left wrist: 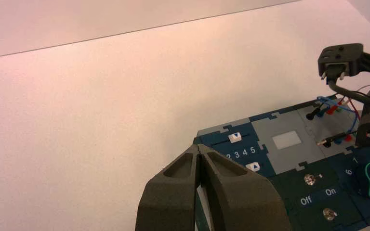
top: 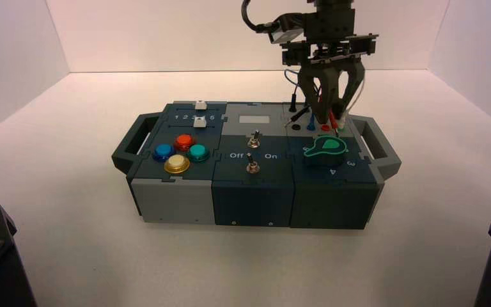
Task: Insert the red wire.
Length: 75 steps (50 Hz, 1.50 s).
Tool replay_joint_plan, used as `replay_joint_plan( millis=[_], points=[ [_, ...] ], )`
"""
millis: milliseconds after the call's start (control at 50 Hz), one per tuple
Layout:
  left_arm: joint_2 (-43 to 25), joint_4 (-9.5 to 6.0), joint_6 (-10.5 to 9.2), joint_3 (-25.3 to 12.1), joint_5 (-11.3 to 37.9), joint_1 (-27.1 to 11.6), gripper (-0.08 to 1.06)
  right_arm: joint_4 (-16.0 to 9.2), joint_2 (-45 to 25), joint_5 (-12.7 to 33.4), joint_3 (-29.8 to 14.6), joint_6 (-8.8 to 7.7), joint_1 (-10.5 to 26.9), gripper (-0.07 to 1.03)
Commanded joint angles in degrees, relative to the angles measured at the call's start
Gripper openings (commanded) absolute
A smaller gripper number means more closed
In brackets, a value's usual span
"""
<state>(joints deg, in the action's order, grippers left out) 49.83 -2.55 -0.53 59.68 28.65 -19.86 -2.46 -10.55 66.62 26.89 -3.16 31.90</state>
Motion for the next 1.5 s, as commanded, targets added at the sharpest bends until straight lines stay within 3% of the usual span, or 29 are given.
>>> replay_joint_plan(
  millis=[20,220,440,660,1500],
  points=[
    [0.2,-0.09,0.26,-1.8,-0.5,-0.2,-0.03,0.0,0.5,-0.2,-0.8,-0.44,0.3,0.40],
    [0.2,-0.09,0.18,-1.8,-0.5,-0.2,-0.03,0.1,0.6,-0.3,-1.1,-0.18,0.3,0.28],
    [0.2,-0.09,0.26,-1.8,-0.6,-0.2,-0.03,0.6,1.2,-0.3,-1.1,0.00,0.3,-0.02],
    [0.3,-0.09,0.26,-1.8,-0.7,-0.2,-0.03,2.0,3.9,-0.8,-0.8,0.97,0.3,-0.02],
    [0.2,0.09,0.26,-1.8,-1.1,-0.2,-0.03,0.9,11.4,-11.3,6.9,3.69,0.3,-0.02]
  ],
)
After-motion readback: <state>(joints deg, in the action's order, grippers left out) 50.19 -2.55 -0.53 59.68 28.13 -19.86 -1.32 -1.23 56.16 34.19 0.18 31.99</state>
